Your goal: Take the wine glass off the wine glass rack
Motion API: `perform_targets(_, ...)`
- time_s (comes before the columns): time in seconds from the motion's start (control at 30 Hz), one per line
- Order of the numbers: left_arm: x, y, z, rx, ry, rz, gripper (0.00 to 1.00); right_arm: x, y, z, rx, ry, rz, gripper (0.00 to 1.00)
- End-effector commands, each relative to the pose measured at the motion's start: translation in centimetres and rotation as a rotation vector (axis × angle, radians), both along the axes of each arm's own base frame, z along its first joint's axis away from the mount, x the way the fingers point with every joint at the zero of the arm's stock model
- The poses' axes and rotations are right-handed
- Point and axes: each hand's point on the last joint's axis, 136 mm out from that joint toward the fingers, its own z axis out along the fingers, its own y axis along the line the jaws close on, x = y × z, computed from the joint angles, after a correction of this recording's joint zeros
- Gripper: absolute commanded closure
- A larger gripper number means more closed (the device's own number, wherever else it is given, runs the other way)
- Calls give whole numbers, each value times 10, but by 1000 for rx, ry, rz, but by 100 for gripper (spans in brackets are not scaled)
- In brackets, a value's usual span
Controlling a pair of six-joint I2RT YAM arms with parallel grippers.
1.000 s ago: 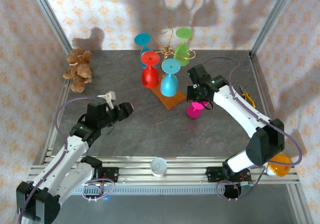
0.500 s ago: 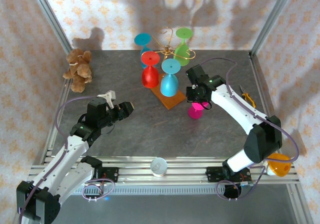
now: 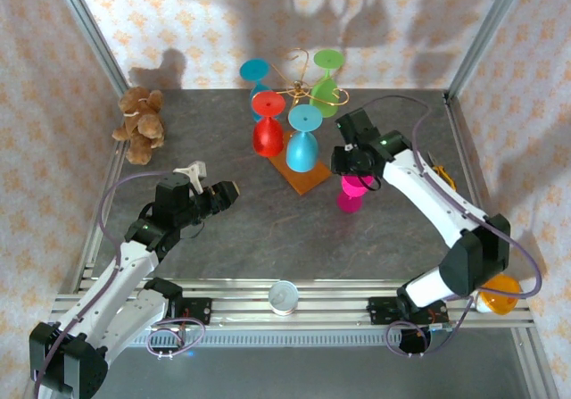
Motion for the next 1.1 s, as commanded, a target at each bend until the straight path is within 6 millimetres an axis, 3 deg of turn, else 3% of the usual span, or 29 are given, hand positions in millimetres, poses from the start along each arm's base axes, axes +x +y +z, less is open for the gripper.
perform_targets(0.0,9,-1,31,-12,-79,4,41,-6,-5,41,81,-76,-19,62)
perform_targets(0.13,13,-3,53,-36,-121,2,41,-14,-14,64,176,-107,-48,61)
perform_targets(0.3,22,-10,80,-59,-152,-21,41,-18,-14,103,447,-163,-64,57)
perform_targets(0.43,32,-21,100,-68,-150,-70,42,-18,9,136,647,-189,6,40)
perform_targets(0.5,36,-24,110,-67,-157,-86,42,-24,19,161,760,-225,47,38)
perform_targets(0.6,42,-27,120,-56,-171,-102,42,-24,32,180,902,-243,83,38)
perform_targets(0.9,53,-31,132,-52,-203,-109,41,-15,56,194,1078,-225,146,39)
perform_targets(1.07,56,-30,132,-59,-210,-99,41,-4,67,184,1078,-188,149,47)
